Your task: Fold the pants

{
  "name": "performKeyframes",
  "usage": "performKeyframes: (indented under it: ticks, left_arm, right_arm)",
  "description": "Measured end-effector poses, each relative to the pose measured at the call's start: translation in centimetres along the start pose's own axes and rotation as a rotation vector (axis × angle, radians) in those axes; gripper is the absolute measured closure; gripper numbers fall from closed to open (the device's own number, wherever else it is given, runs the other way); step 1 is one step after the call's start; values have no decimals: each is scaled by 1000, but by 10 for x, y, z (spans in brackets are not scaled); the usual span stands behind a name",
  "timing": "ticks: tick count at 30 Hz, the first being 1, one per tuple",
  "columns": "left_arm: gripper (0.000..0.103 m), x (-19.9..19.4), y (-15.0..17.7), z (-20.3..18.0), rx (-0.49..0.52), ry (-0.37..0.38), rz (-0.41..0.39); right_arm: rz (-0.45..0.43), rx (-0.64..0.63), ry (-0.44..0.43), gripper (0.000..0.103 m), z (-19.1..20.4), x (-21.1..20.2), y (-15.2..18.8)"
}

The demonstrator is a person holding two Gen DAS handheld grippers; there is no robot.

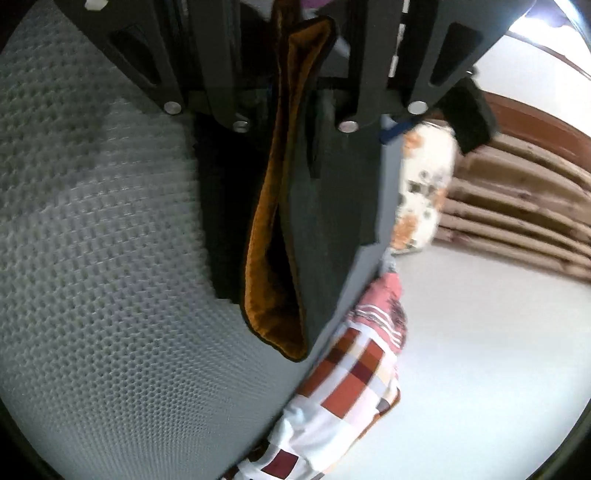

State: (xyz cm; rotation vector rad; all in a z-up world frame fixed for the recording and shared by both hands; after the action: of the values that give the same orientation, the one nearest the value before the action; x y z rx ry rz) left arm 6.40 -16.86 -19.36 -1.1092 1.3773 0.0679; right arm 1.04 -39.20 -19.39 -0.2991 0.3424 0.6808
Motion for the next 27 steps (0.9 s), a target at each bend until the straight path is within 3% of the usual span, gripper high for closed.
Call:
performKeyframes:
  ticks: [3,8,13,24,27]
  left_arm:
    - [38,4,3,5,-28,12,1]
    - [38,7,5,6,-27,9,9]
    - [36,9,3,3,-16,-5,12]
    - [35,6,3,3,-24,-14,9]
    - [35,-1,4,4,-32,-26,-1]
  right_arm:
    - [-54,-20,26,77,-3,-14,-1]
    - [-264,-219,286,72,28,-46,18]
    - [-309,-342,447,72,39,-53,30]
    - [-294,-350,490,72,38,-52,34]
    - [-263,-269,391,72,33,-62,37]
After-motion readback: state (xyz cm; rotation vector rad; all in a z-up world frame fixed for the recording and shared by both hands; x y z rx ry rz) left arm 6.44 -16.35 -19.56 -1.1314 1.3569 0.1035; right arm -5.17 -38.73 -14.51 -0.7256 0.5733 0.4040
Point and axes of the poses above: each gripper's, at about its wrist camera, not at the fingertips, and x roughly the way its jaws point, z to its left, y to its underside, the point moved 5 cm from there along x, roughly the way its jaws point, and after that the axes turned 15 degrees about x, right-handed, at the moved point
